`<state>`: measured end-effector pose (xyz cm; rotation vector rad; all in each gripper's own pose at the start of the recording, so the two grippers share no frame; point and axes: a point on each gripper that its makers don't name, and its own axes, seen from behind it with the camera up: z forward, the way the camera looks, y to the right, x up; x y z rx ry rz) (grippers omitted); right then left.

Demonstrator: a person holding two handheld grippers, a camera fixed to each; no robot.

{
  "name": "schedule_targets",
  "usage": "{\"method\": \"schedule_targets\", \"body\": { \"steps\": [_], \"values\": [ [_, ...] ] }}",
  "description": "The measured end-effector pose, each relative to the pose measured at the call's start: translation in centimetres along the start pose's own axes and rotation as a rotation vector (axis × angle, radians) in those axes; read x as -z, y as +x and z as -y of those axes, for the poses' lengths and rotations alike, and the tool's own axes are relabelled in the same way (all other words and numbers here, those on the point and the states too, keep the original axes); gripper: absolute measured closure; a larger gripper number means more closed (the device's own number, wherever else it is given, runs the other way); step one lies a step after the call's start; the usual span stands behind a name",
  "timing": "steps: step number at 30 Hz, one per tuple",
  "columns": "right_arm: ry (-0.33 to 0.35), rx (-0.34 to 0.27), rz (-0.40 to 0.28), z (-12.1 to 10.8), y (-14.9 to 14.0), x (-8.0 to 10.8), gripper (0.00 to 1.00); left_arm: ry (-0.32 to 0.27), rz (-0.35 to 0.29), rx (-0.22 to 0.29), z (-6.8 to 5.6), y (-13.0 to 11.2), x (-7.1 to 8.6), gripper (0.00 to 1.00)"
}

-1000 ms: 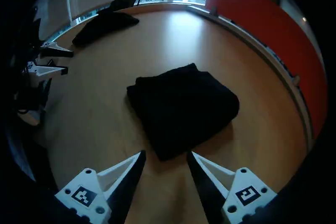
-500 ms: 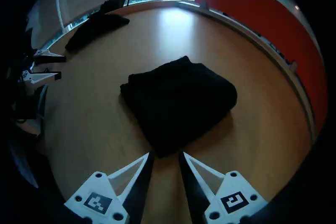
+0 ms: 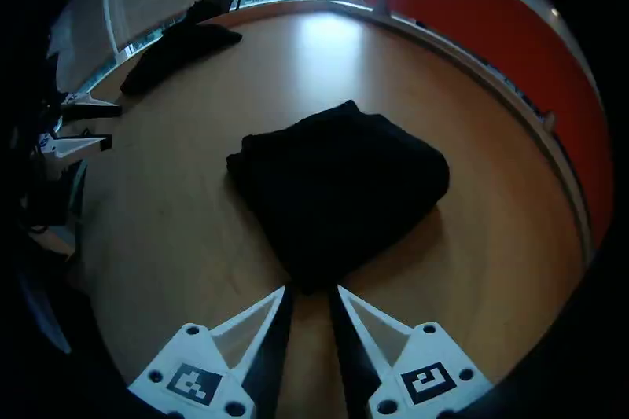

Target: Fold towel

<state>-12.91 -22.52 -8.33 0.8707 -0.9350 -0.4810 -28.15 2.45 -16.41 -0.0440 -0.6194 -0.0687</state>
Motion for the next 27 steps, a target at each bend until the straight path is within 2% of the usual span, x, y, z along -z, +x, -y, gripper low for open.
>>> {"method": "schedule_targets", "body": {
  "steps": [7, 9, 18, 27],
  "values": [
    [-0.005, 0.007, -0.003, 0.0, -0.1, 0.0, 0.94, 0.0, 0.003, 0.001, 0.1, -0.1, 0.0, 0.05],
    [-0.011, 0.008, -0.005, -0.1, 0.0, 0.1, 0.97, 0.0, 0.004, 0.002, 0.1, -0.1, -0.1, 0.05],
    [-0.007, -0.016, -0.03, -0.3, 0.8, 0.5, 0.98, -0.005, 0.003, 0.0, 0.0, 0.0, -0.1, 0.05],
    [-0.032, -0.011, -0.083, -1.4, 3.2, 2.1, 0.98, -0.016, 0.001, -0.011, -0.1, 0.2, -0.1, 0.05]
  ]
}}
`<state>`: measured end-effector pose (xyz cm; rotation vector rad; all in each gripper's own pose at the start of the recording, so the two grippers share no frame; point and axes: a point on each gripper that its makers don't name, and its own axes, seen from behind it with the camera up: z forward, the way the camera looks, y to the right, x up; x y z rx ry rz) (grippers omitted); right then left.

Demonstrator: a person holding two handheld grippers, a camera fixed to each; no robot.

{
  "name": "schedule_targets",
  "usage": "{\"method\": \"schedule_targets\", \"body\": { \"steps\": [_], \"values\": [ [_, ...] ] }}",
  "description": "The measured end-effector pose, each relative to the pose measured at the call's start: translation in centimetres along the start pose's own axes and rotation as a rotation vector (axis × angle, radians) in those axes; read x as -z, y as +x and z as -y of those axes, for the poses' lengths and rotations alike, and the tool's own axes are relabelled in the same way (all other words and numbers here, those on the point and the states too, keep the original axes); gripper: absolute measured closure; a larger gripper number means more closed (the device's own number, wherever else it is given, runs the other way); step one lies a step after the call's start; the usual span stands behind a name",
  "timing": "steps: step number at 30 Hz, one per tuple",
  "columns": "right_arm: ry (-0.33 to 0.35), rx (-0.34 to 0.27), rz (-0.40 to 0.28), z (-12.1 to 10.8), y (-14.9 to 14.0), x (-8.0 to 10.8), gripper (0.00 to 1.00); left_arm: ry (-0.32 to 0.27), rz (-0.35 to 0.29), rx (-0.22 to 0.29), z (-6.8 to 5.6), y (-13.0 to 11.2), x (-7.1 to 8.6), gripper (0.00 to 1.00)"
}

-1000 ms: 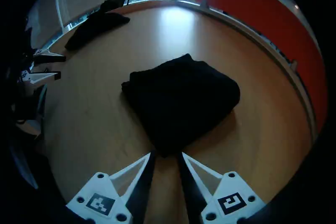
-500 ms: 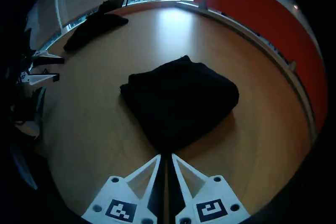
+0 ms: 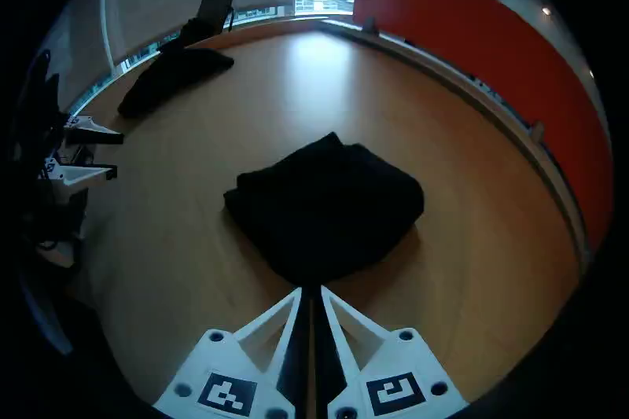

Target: Fold towel

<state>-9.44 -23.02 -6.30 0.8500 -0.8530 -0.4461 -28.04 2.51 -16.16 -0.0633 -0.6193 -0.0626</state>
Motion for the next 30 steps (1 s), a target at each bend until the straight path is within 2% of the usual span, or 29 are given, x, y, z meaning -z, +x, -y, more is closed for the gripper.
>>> {"method": "schedule_targets", "body": {
  "steps": [11, 21, 30],
  "values": [
    [-0.024, 0.044, -0.075, -1.6, 4.8, 2.4, 0.98, -0.005, -0.011, -0.009, 0.0, 0.9, 0.1, 0.05],
    [-0.043, 0.106, -0.16, -2.6, 10.4, 5.2, 0.98, -0.008, -0.011, -0.023, 0.1, 1.3, 0.7, 0.05],
    [-0.074, 0.132, -0.214, -3.9, 13.4, 7.8, 0.98, -0.002, -0.012, -0.04, 0.5, 2.0, 1.2, 0.05]
  ]
}}
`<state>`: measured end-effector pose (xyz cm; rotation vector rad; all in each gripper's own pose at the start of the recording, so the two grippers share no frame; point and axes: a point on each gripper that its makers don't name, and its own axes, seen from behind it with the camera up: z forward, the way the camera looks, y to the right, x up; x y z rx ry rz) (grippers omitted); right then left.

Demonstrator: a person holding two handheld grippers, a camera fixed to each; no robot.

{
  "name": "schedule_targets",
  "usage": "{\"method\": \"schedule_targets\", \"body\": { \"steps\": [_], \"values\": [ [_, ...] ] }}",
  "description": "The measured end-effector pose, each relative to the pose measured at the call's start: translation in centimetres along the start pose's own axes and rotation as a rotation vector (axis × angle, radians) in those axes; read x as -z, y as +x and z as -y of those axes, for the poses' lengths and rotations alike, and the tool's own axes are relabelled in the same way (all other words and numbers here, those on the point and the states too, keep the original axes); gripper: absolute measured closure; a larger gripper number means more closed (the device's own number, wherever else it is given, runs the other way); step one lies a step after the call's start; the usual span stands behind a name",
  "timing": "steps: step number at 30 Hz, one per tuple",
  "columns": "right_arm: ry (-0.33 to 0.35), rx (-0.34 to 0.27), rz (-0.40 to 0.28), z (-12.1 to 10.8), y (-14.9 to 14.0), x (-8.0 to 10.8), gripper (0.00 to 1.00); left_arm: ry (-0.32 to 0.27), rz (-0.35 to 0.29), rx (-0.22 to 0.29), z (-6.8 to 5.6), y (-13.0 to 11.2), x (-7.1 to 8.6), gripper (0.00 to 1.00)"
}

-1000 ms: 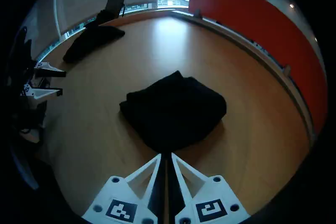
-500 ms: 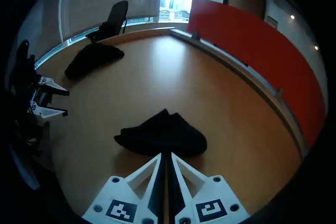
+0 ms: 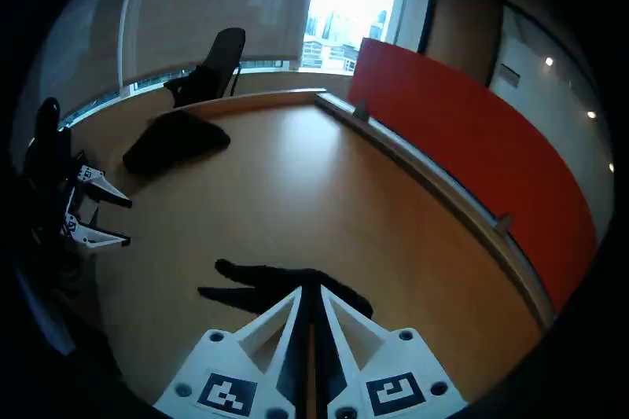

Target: Fold towel

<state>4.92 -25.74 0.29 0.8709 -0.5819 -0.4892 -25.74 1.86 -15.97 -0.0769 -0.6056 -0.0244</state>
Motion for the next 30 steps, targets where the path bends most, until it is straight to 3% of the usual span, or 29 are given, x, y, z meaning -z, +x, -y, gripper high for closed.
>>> {"method": "schedule_targets", "body": {
  "steps": [12, 30],
  "values": [
    [-0.048, 0.002, -0.008, -2.6, 0.2, 2.4, 0.98, -0.011, -0.004, -0.012, 0.0, 0.6, 0.3, 0.05],
    [-0.124, -0.054, -0.002, -6.6, -1.7, 5.7, 0.98, -0.016, -0.01, -0.018, -0.2, 1.4, -0.2, 0.05]
  ]
}}
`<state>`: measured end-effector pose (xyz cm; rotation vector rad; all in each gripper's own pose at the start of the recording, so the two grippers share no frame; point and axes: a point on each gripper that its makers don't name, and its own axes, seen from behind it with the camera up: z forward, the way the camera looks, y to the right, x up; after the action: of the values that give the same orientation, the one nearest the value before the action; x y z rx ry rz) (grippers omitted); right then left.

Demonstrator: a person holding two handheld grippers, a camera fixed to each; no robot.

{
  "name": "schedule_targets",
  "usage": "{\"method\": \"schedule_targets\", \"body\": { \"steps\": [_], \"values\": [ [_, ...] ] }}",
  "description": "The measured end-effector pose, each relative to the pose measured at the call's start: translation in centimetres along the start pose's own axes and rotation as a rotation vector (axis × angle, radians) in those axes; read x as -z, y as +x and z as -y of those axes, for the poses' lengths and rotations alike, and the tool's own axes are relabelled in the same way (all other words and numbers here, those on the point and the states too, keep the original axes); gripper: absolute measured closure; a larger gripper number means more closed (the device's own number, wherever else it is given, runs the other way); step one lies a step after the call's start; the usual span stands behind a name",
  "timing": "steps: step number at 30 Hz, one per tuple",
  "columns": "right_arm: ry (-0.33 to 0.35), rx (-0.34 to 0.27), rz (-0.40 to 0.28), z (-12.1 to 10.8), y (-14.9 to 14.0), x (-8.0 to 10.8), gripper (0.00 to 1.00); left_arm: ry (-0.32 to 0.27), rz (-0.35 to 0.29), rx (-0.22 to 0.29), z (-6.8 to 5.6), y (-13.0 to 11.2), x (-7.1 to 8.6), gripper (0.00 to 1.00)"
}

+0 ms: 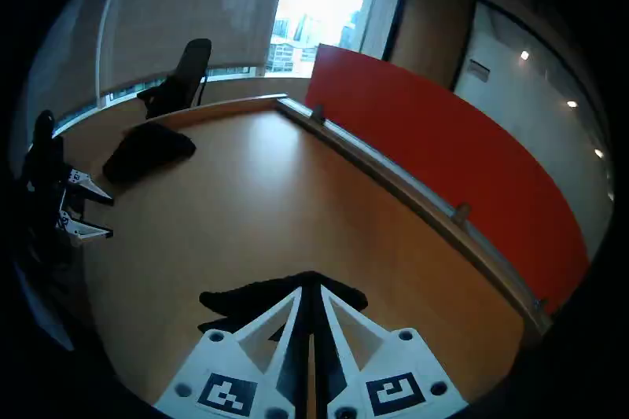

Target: Fold towel

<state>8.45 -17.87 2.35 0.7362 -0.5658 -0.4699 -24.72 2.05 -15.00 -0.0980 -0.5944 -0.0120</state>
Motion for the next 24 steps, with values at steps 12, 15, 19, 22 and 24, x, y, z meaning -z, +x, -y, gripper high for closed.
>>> {"method": "schedule_targets", "body": {
  "steps": [12, 15, 19, 22, 24],
  "values": [
    [-0.066, -0.049, 0.034, -5.0, -3.0, 2.6, 0.98, -0.009, 0.006, -0.011, -0.7, 0.0, -0.5, 0.05],
    [-0.085, -0.067, 0.043, -6.3, -3.9, 3.3, 0.98, -0.013, 0.01, -0.016, -1.0, 0.0, -0.6, 0.05],
    [-0.107, -0.087, 0.061, -8.0, -5.2, 4.2, 0.98, -0.018, 0.016, -0.021, -1.2, 0.2, -0.8, 0.05],
    [-0.124, -0.096, 0.076, -9.3, -6.2, 4.9, 0.98, -0.021, 0.018, -0.025, -1.4, 0.3, -0.9, 0.05],
    [-0.137, -0.099, 0.088, -10.2, -6.9, 5.4, 0.98, -0.021, 0.02, -0.027, -1.4, 0.4, -1.1, 0.05]
  ]
}}
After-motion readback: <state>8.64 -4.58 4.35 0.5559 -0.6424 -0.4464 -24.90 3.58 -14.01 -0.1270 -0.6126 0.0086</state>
